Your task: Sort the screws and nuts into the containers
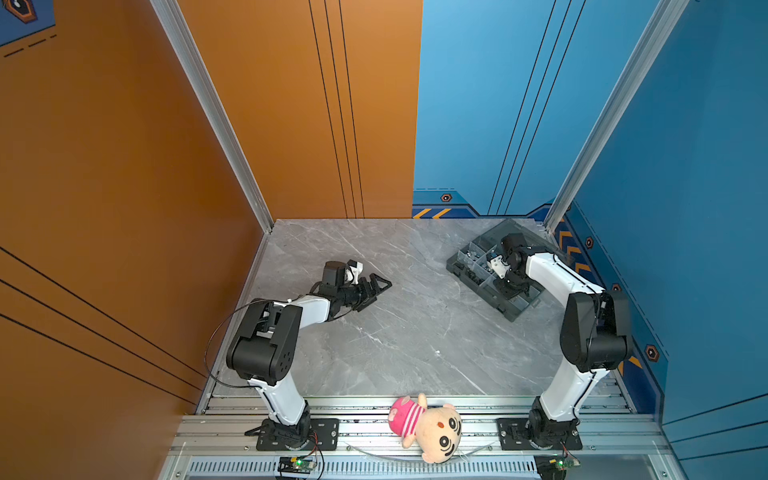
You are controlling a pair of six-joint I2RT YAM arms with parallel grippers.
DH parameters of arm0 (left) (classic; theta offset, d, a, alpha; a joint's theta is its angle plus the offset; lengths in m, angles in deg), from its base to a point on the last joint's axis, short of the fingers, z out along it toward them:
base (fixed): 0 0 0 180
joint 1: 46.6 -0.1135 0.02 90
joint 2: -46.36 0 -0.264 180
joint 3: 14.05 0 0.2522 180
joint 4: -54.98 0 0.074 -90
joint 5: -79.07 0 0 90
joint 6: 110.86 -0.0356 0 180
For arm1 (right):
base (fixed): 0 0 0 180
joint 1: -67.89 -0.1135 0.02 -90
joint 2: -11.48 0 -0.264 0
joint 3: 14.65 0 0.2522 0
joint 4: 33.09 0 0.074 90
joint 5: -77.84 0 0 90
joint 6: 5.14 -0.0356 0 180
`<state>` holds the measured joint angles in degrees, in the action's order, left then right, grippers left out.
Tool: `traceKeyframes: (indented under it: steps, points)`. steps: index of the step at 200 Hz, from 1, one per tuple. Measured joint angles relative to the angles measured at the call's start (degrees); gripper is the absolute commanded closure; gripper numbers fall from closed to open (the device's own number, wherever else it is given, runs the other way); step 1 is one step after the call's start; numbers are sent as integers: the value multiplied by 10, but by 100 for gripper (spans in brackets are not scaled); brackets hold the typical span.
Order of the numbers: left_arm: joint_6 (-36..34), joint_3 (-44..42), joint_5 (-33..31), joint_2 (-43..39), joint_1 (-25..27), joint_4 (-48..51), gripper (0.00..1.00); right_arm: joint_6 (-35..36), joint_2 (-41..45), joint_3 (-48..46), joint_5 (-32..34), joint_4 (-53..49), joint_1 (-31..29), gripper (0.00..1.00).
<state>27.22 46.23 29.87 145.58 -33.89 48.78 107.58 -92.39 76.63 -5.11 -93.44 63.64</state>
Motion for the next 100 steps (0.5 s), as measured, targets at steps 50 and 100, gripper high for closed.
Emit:
traceKeyframes:
  steps: [50, 100]
  points:
    - [0, 0, 0, 0, 0, 0, 2, 0, -3, 0, 8, -5, 0, 77]
    - [0, -2, 0, -2, 0, 0, 2, -2, -3, 0, 8, -6, 0, 71]
